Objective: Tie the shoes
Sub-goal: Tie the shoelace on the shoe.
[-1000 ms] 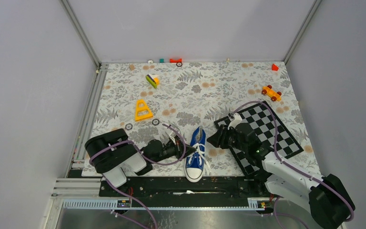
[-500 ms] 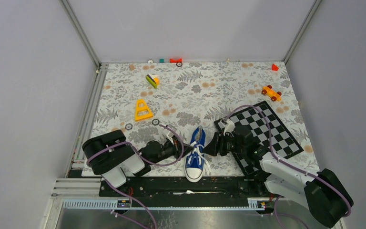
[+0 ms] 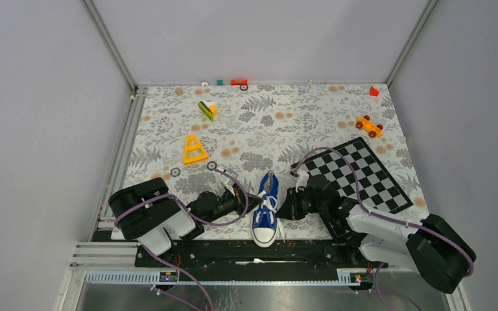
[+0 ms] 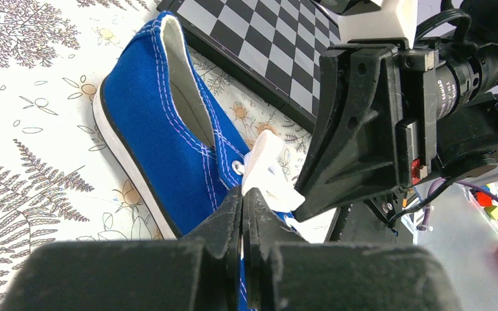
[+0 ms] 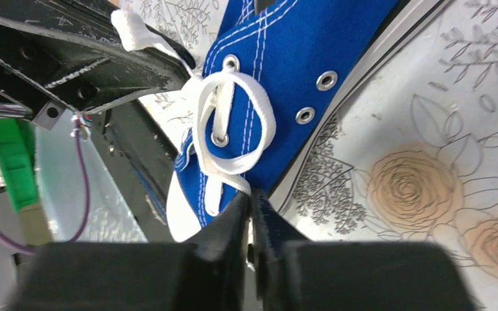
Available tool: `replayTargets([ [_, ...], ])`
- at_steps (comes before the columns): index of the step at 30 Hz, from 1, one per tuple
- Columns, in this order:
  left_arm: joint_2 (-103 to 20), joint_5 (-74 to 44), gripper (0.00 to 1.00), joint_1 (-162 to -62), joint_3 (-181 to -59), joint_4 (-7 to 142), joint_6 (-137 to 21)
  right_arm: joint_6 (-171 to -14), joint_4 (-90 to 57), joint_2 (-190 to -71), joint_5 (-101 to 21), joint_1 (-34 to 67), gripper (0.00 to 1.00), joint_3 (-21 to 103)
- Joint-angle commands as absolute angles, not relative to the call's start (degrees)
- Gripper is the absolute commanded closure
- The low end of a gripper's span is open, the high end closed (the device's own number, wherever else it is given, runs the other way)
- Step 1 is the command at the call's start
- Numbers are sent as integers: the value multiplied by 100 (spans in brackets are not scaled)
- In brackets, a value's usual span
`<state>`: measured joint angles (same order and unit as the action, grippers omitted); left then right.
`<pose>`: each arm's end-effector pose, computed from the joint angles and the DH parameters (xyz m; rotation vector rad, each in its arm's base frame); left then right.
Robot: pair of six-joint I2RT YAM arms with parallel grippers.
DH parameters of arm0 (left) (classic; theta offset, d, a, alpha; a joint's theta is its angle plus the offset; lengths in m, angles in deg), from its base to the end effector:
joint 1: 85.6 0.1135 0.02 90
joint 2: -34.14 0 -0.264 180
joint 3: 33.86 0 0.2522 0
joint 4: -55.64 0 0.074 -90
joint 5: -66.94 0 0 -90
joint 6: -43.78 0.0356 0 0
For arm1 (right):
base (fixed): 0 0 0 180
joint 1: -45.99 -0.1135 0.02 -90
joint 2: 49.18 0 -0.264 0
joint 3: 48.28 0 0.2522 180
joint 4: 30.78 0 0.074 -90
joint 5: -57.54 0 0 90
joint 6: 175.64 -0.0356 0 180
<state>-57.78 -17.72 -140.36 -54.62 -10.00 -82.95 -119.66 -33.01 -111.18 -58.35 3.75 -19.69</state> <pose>0.1238 -0.1810 0.1281 0.3640 1.7987 -1.2521 0.1356 0.1441 0.1528 -0.4630 2.2771 1.2187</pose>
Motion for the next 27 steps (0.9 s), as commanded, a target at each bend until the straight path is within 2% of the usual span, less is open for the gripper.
replayTargets([
  [1,-5645,-1975,100,-14004,-5399,-1436,-8314,-11885,-3224,-10868,-5369,328,99,-1793],
  [10,-5613,-2088,100,-14000,-5286,-1436,-8270,-11853,-1659,-9514,-4342,328,100,-1851],
  [20,-5542,-2077,100,-14002,-5220,-1434,-8252,-12489,-72,-7584,-1986,347,100,-1924],
  [27,-5510,-2112,100,-14005,-5189,-1432,-8255,-12813,393,-7116,-1414,356,100,-2003],
])
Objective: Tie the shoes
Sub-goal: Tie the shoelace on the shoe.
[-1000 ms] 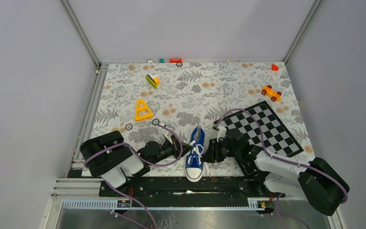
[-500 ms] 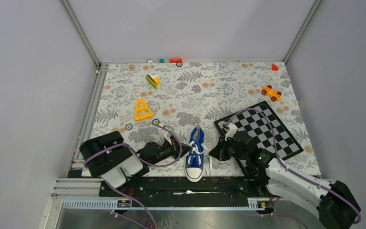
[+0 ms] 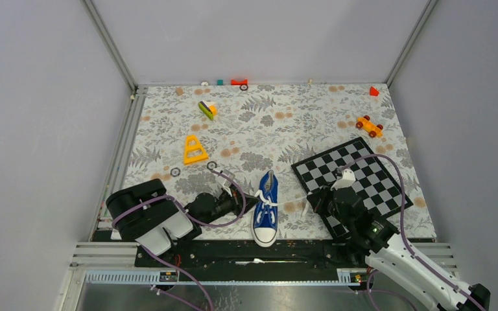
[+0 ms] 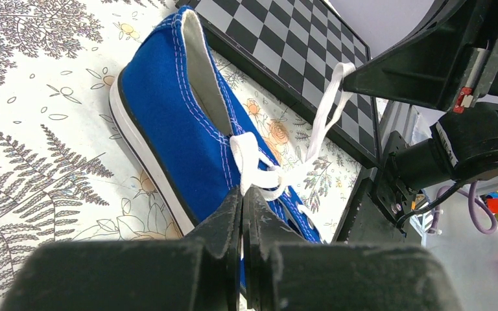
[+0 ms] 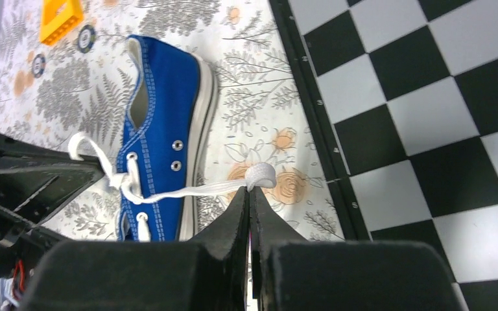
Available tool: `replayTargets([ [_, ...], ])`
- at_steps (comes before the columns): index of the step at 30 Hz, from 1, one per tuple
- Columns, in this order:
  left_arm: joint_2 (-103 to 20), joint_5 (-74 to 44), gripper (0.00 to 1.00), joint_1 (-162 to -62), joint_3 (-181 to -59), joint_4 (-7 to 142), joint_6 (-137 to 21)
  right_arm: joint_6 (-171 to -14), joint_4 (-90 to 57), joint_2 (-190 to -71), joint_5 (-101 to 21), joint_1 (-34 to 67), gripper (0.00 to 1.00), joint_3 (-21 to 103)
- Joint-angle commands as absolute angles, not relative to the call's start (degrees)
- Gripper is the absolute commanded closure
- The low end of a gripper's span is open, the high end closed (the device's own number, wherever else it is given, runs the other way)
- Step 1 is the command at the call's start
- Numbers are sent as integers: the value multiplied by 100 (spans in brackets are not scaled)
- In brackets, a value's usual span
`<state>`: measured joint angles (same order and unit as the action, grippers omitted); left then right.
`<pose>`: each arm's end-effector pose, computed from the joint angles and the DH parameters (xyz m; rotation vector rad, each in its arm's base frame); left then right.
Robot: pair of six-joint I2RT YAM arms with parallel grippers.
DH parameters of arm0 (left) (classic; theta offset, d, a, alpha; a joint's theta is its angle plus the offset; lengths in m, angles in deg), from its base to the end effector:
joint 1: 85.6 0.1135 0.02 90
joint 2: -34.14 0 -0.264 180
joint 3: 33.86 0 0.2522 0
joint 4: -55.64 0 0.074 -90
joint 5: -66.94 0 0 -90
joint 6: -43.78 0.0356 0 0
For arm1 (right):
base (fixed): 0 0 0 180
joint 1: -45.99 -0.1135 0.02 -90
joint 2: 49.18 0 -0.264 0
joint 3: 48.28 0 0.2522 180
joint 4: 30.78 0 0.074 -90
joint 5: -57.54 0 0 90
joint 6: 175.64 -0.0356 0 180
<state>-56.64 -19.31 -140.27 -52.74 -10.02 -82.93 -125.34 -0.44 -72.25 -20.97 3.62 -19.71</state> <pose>0.1200 -0.1733 0.1259 0.3407 1.8101 -1.2233 0.0986 0.0803 0.1954 0.0846 2.0667 0.7094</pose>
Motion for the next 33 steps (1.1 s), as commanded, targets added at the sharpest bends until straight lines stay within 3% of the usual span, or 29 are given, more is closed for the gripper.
replayTargets([
  [1,-5502,-2131,100,-14001,-5178,-1436,-8252,-12861,495,-7097,-1331,355,100,-1994],
  [18,-4567,-2623,100,-13557,-4097,-1411,-8191,-13175,988,-6711,-676,368,100,-2035],
  [33,-5667,-2189,100,-13437,-4103,-1423,-8594,-13812,1411,-6734,-193,392,100,-2018],
])
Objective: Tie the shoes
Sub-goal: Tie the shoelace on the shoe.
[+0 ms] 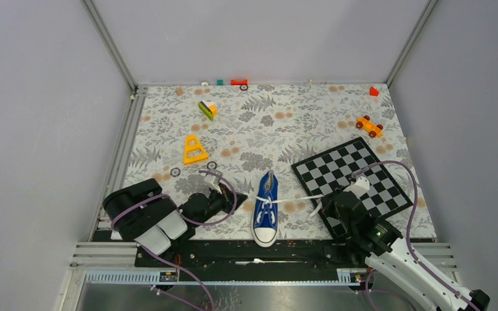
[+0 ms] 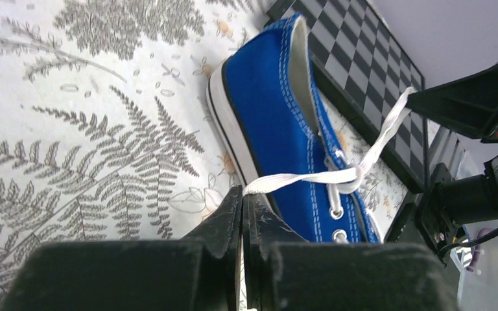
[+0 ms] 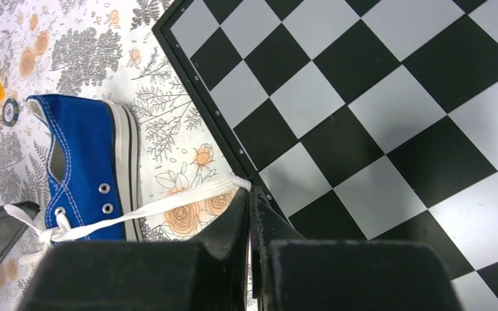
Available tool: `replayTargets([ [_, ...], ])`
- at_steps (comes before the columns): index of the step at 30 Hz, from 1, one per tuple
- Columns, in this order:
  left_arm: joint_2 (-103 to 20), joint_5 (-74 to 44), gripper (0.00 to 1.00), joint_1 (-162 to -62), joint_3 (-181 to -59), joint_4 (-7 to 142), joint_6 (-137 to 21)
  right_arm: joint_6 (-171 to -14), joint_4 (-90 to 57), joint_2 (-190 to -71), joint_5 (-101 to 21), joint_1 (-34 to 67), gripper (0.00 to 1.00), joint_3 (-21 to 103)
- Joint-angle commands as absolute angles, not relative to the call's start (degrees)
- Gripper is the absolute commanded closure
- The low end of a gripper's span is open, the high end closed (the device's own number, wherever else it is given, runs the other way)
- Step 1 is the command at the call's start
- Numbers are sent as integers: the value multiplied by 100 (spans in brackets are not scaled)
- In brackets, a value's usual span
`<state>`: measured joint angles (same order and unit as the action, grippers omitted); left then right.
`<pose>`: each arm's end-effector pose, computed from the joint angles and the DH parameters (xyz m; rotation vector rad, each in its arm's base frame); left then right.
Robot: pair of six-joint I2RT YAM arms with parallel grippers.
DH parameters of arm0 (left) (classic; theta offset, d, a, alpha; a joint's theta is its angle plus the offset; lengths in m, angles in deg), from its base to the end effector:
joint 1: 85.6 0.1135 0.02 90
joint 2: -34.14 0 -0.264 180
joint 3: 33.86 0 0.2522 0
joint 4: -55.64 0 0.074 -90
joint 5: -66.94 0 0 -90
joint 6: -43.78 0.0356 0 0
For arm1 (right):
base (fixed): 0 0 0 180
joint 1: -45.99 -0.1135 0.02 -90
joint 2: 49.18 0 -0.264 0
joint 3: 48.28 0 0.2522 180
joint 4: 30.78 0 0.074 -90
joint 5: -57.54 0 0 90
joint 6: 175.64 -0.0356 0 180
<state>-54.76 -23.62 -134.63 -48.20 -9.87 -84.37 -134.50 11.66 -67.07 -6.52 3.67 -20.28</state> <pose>0.1250 -0.1435 0.1171 0.1688 1.8542 -1.0888 0.0893 0.0603 0.1822 0.3843 2.0740 0.4857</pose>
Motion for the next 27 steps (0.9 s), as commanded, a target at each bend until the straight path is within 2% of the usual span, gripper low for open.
replayTargets([
  [1,-5661,-2208,100,-13435,-4073,-1427,-8594,-13878,1481,-6711,-142,397,100,-1997],
  [7,-5023,-2474,100,-13424,-3748,-1403,-8519,-14074,1688,-6482,89,403,100,-1979],
  [14,-3959,-2377,100,-13418,-3722,-566,-8567,-14153,1811,-6308,132,404,100,-1952],
  [24,-1476,-2808,100,-13420,-3709,2780,-8687,-14379,1936,-6224,211,403,100,-2013],
  [27,-1138,-2952,100,-13432,-3716,3074,-8733,-14543,1943,-6243,201,403,100,-2098],
])
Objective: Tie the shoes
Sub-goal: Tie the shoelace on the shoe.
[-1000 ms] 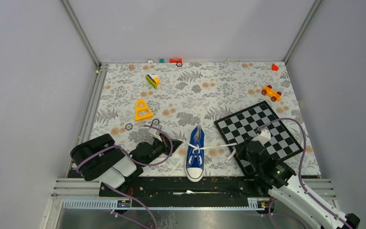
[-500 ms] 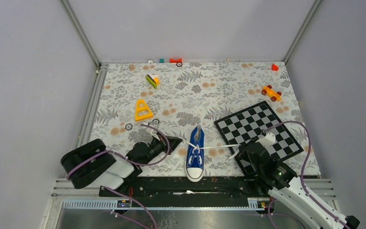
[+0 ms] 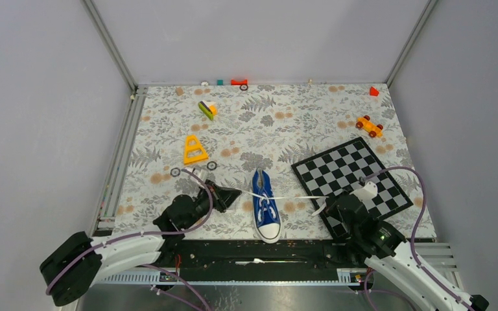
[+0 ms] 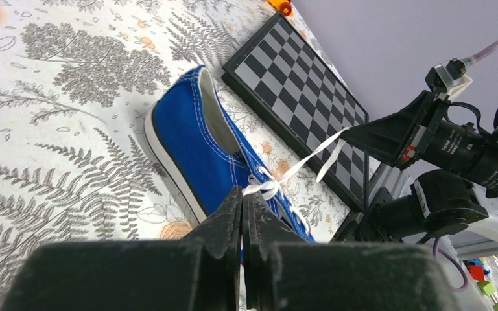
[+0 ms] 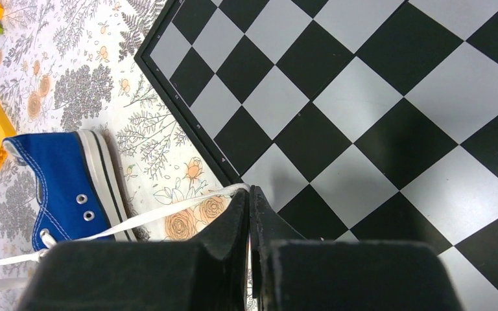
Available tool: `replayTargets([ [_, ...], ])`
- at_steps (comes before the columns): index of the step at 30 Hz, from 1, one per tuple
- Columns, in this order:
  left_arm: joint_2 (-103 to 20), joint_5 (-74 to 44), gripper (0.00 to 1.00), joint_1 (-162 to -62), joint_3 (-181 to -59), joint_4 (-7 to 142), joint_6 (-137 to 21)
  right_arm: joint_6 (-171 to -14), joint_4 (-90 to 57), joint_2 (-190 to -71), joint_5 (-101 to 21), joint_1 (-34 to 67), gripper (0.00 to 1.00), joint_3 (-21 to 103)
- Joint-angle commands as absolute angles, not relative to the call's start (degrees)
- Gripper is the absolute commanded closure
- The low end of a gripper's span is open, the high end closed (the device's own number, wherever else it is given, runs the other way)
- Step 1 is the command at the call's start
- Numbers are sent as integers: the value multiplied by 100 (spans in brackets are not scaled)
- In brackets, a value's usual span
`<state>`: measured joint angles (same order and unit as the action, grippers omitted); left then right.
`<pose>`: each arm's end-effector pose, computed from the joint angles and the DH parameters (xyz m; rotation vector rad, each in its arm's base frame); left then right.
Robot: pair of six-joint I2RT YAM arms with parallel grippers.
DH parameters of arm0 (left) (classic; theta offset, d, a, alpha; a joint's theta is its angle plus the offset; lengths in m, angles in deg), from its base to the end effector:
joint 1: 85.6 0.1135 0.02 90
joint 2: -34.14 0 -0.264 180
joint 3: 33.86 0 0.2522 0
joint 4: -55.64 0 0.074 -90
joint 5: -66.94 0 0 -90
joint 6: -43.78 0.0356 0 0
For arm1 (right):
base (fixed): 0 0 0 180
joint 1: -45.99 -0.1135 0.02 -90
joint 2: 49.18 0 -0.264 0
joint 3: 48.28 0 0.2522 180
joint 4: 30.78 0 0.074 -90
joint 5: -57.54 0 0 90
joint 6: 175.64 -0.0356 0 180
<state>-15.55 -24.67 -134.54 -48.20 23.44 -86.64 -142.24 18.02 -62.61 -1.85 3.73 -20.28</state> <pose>0.1087 -0.1233 0.1629 0.1074 1.7563 -1.1533 0.0816 0.0497 0.1794 0.5608 2.0345 0.4678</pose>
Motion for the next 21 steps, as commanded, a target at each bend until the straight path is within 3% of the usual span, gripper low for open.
replayTargets([
  [1,-1168,-2998,100,-13431,-3715,3064,-8741,-14590,1937,-6256,200,405,100,-2126],
  [21,-5421,-3061,100,-13437,-3719,-611,-9269,-14555,1809,-6404,437,512,100,-2172],
])
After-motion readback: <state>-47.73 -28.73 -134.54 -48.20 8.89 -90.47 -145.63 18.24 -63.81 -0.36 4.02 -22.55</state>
